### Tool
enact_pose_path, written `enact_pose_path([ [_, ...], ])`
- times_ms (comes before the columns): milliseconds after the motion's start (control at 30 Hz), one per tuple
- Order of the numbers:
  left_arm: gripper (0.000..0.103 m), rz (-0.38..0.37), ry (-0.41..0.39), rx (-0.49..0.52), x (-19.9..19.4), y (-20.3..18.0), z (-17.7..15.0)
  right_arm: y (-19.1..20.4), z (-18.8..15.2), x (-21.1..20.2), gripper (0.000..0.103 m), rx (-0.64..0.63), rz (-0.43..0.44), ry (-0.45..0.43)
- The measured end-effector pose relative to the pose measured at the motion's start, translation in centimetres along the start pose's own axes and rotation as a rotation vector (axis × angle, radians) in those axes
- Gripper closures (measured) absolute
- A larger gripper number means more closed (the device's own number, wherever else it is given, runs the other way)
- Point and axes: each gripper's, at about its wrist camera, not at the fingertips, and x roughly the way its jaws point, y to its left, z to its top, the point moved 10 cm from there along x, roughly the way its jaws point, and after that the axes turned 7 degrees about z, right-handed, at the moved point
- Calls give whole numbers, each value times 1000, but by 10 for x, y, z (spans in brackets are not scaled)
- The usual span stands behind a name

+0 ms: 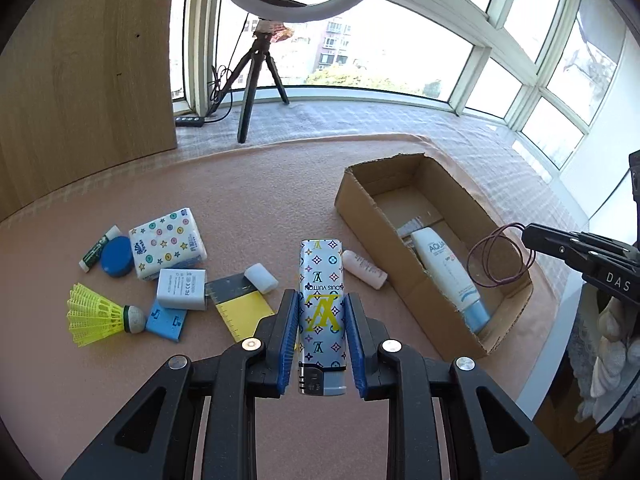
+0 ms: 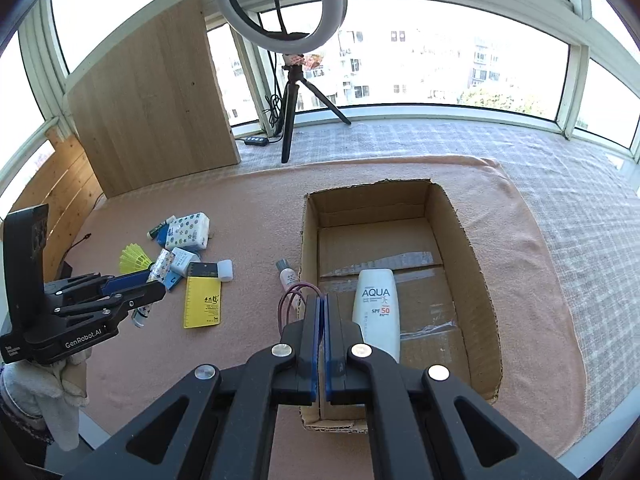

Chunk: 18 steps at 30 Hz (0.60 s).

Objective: Organize objects
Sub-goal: 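Lift the rubber bands with the right tool while the left tool lifts the lighter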

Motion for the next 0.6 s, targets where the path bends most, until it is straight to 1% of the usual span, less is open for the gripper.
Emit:
enact_pose_path([
  [133,78,-26,-9,46,14,-36,18,-28,-2,-11,101,31,-36,-9],
  [300,78,-48,-2,83,38,-73,34,-54,-8,-11,101,66,-57,-1],
  [467,78,-57,11,106,62,-103,47,-71,-12,-5,101,90,-59,11],
  [600,78,-57,15,108,75,-117,53,-77,-13,-4,101,91,-58,14],
])
